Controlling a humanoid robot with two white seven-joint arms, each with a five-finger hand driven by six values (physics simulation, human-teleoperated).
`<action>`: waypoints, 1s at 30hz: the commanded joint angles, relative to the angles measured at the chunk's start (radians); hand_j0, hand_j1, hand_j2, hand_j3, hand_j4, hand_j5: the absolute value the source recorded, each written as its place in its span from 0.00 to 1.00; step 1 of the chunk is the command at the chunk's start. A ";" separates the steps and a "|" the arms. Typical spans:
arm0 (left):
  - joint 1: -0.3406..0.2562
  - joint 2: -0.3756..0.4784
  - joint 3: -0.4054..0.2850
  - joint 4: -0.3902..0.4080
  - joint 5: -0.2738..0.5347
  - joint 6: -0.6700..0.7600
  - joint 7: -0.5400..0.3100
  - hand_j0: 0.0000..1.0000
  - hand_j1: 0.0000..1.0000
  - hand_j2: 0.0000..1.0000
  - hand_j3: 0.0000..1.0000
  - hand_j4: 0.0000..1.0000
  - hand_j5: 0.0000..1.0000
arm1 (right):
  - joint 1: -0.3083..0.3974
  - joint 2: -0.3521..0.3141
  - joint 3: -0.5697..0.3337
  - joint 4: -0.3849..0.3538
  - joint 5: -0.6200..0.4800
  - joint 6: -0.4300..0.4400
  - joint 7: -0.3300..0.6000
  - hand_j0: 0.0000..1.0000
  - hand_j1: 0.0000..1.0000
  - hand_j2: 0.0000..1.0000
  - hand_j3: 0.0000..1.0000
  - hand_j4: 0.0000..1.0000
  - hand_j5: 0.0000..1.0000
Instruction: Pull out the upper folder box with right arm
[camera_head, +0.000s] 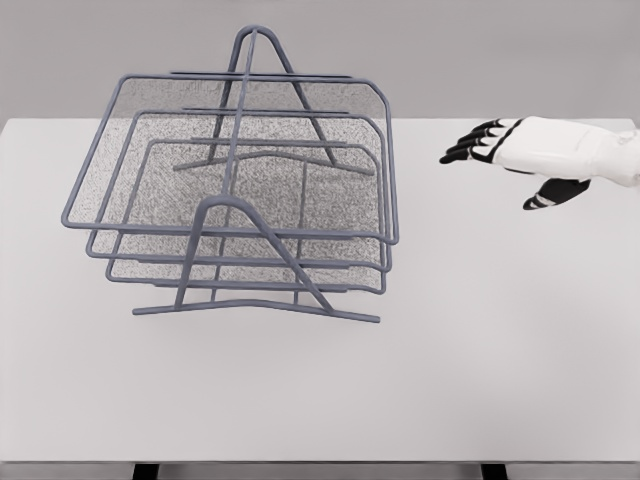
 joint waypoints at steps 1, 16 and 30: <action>0.000 0.000 0.000 0.000 0.000 0.000 0.000 1.00 1.00 1.00 1.00 1.00 1.00 | -0.003 0.009 -0.004 0.014 -0.001 -0.019 0.000 1.00 1.00 1.00 1.00 1.00 1.00; 0.000 0.000 0.000 0.000 0.000 0.000 0.000 1.00 1.00 1.00 1.00 1.00 1.00 | -0.075 0.294 -0.059 0.042 0.091 -0.125 0.000 1.00 1.00 1.00 1.00 1.00 1.00; 0.000 0.000 0.000 0.000 0.000 0.000 0.000 1.00 1.00 1.00 1.00 1.00 1.00 | 0.031 0.185 0.070 0.042 0.094 -0.126 0.000 1.00 1.00 1.00 1.00 1.00 1.00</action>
